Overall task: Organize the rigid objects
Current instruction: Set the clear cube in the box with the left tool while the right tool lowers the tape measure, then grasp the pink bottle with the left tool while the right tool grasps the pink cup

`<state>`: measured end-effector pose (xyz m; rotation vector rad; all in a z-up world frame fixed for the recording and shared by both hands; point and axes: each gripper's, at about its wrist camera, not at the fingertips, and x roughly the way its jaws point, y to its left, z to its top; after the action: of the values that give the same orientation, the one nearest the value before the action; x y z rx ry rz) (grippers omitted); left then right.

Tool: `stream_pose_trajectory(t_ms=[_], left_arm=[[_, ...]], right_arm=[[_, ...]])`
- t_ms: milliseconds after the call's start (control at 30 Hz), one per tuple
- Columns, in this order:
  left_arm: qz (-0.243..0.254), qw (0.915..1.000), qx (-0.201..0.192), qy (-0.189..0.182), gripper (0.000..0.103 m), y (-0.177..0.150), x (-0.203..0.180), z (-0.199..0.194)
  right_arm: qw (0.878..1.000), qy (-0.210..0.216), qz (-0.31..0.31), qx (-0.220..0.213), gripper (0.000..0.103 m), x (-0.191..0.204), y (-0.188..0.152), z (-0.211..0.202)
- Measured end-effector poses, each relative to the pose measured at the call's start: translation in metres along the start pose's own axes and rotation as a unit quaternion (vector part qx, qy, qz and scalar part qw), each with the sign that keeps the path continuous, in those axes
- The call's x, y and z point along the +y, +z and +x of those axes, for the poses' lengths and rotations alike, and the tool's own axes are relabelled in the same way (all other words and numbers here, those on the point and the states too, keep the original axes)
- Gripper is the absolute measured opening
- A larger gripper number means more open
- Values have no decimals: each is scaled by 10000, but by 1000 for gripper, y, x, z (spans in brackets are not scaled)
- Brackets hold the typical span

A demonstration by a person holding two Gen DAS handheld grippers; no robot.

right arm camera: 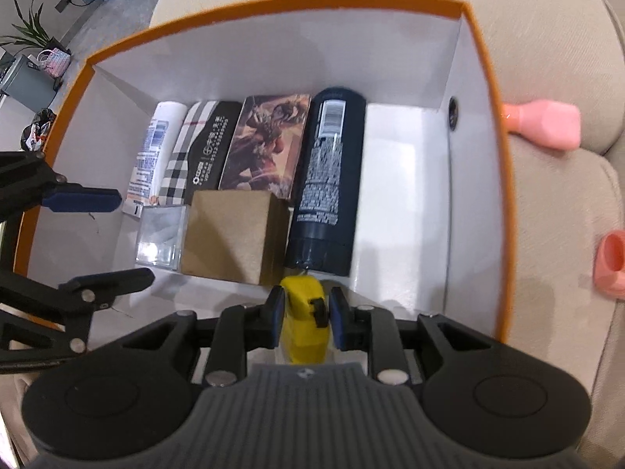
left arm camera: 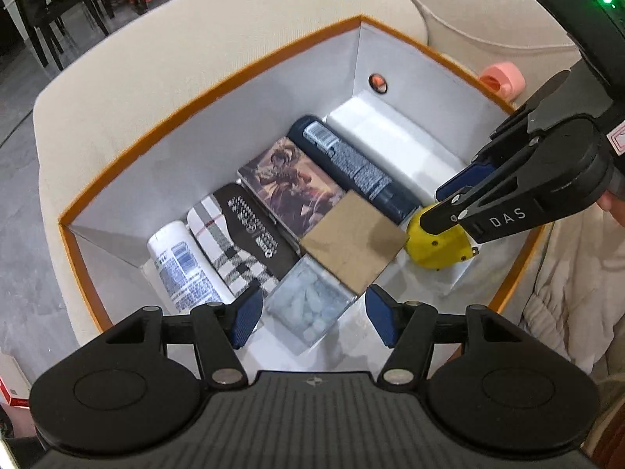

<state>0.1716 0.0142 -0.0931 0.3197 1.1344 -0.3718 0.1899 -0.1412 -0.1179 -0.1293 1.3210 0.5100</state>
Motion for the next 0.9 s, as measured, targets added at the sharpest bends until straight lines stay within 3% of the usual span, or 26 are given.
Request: stream_pose_trajectory(t_ms=[133, 367, 633, 767, 900], left_arm=[[156, 9991, -257, 295, 71, 0, -10, -12], [213, 9974, -555, 400, 71, 8, -24, -32], [269, 9936, -1085, 135, 70, 43, -51, -55], [665, 9899, -1248, 60, 70, 67, -75, -56], [1255, 9835, -1306, 18, 70, 93, -101, -50]], right_arm=[[9998, -45, -29, -193, 26, 0, -1, -12], [9980, 104, 77, -622, 26, -9, -6, -47], [9906, 94, 262, -1337, 30, -36, -27, -103], [9856, -11, 446, -1631, 30, -67, -38, -128], [9849, -474, 480, -1592, 30, -109, -47, -135]])
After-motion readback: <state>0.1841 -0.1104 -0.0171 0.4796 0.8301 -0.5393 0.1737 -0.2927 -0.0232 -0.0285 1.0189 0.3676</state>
